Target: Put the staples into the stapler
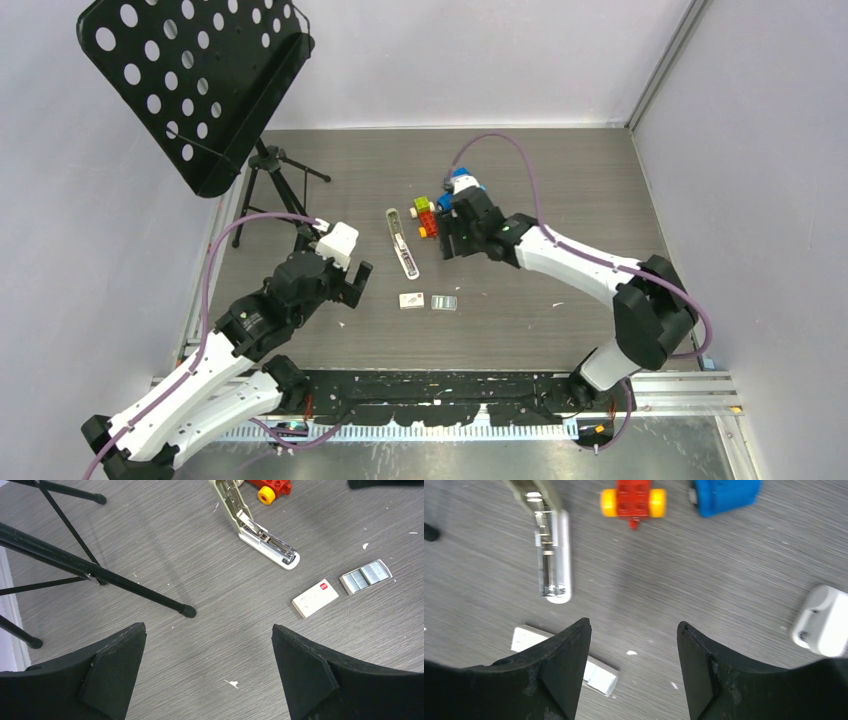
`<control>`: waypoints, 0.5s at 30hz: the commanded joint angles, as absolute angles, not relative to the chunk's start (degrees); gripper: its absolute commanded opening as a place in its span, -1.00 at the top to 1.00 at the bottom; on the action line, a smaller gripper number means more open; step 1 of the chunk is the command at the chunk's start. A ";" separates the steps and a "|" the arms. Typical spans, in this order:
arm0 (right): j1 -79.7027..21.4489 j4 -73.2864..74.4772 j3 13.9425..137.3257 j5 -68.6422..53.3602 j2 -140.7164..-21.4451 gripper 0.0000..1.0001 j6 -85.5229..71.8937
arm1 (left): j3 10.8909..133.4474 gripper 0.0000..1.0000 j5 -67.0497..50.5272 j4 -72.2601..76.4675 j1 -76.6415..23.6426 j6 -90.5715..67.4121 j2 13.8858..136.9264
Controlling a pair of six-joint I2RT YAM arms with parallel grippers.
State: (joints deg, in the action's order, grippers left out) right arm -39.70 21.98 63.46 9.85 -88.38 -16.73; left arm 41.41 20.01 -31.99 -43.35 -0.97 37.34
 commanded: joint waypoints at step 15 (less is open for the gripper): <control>-52.03 2.65 70.20 16.47 -107.68 -0.27 -20.93 | 41.37 -0.99 19.57 -29.36 -40.13 -0.96 34.63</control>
